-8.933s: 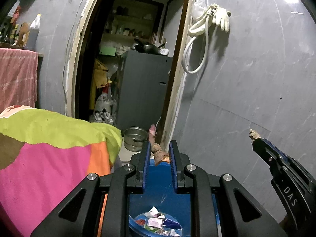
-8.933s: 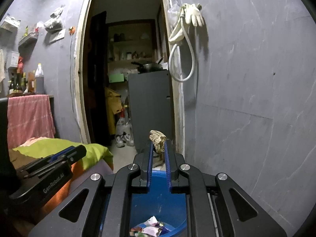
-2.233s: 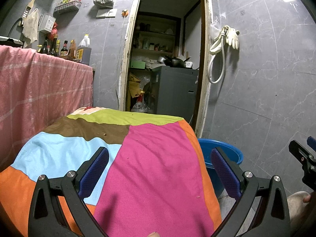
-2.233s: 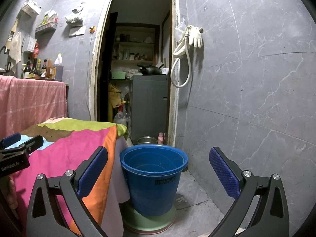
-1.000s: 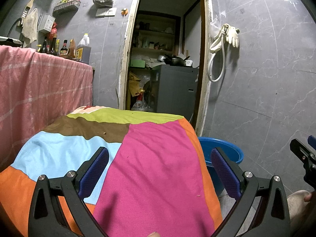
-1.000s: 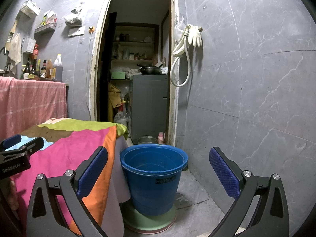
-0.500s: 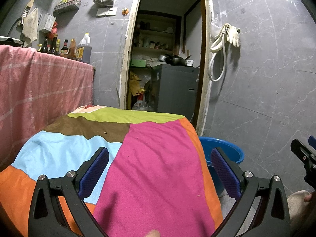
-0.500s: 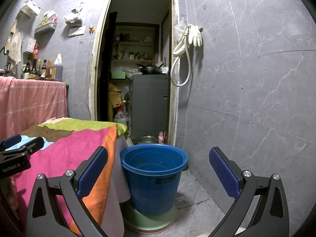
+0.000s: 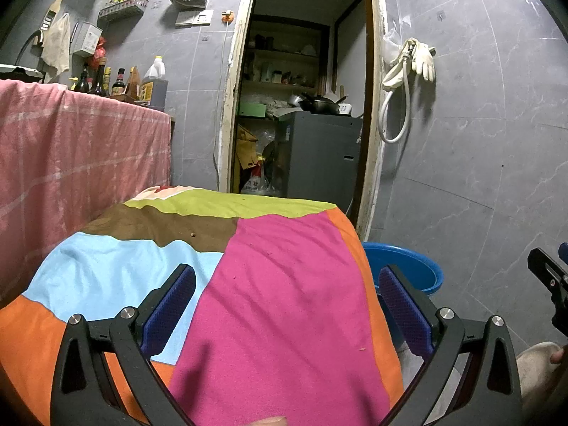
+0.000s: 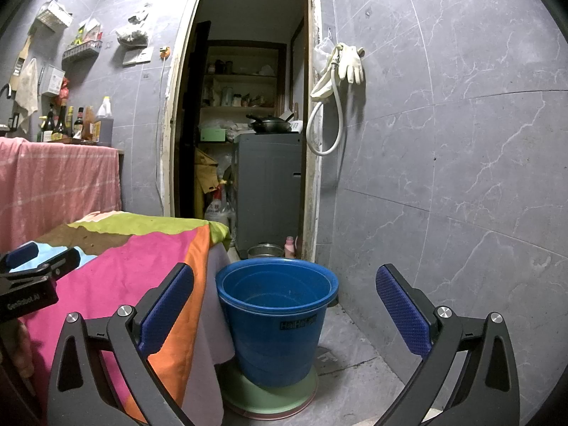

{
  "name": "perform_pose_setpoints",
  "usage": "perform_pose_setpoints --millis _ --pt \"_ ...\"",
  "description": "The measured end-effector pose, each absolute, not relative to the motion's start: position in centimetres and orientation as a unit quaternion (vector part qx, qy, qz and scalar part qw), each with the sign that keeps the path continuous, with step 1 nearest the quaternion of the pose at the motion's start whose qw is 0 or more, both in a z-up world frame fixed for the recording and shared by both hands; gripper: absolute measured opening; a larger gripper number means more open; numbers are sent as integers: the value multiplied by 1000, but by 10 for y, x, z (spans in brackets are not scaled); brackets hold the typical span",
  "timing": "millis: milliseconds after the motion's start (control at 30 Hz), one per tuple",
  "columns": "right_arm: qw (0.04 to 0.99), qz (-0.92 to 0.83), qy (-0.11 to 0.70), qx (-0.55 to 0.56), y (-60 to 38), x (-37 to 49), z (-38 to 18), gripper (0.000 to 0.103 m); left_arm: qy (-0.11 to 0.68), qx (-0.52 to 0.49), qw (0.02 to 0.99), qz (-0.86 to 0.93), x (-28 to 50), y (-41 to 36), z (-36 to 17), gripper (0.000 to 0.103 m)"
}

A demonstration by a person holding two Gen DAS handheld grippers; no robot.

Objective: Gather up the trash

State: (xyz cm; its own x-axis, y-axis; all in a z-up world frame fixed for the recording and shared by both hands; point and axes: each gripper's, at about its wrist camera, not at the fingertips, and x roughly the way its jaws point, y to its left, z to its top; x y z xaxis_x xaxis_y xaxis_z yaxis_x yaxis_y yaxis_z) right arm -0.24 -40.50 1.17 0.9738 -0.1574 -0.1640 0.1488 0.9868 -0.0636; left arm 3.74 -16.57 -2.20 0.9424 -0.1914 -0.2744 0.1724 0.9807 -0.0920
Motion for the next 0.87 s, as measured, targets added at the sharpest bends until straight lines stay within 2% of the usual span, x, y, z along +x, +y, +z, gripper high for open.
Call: perform_pose_setpoints --millis 867 --pt "993 -77 85 -26 -405 -3 13 103 147 -31 984 -94 36 -162 -23 101"
